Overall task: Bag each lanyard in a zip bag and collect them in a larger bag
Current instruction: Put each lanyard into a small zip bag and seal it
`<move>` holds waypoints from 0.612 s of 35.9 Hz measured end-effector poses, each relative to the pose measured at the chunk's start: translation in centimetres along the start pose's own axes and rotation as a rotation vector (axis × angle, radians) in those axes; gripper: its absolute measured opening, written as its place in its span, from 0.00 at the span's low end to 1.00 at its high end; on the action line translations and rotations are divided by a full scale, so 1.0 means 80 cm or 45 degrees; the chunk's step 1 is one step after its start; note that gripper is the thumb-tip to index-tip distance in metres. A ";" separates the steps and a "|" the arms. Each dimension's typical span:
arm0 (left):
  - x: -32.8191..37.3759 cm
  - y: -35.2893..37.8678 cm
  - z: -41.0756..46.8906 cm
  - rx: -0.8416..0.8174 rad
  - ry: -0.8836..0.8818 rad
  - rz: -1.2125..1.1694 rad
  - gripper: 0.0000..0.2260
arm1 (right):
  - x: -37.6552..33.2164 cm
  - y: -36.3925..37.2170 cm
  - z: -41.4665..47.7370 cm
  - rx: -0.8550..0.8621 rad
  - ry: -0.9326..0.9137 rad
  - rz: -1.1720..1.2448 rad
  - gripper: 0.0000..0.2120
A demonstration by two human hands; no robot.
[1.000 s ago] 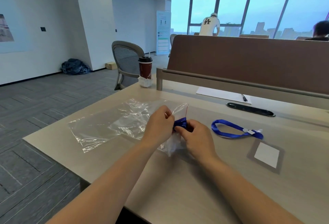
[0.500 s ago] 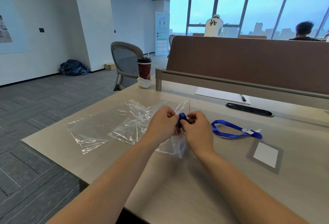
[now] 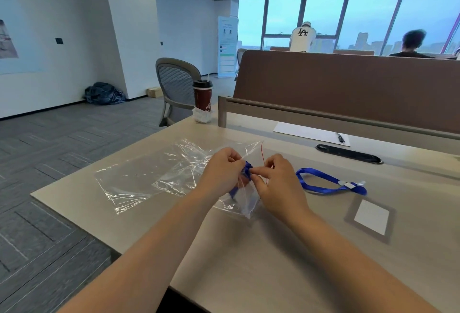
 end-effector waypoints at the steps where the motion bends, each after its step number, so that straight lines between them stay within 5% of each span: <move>1: -0.001 0.002 0.001 -0.012 0.002 -0.010 0.02 | 0.001 0.000 0.001 -0.007 0.007 -0.024 0.13; 11: 0.001 -0.002 0.002 -0.025 -0.030 -0.021 0.02 | 0.011 -0.002 0.000 -0.150 0.049 -0.075 0.18; 17: 0.001 -0.002 -0.001 -0.043 -0.054 -0.061 0.02 | 0.021 -0.001 0.004 -0.229 0.110 0.376 0.13; 22: 0.001 0.011 -0.009 -0.141 -0.127 0.076 0.13 | 0.020 -0.009 0.006 -0.163 0.110 0.508 0.12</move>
Point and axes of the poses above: each hand's wrist, its own z-axis towards the middle knuckle, its own y-axis out of the palm, x = y × z, the point moved 7 cm from there along z, towards the middle knuckle, and after that the axes turned 15 degrees about -x, right-handed, at the moved point
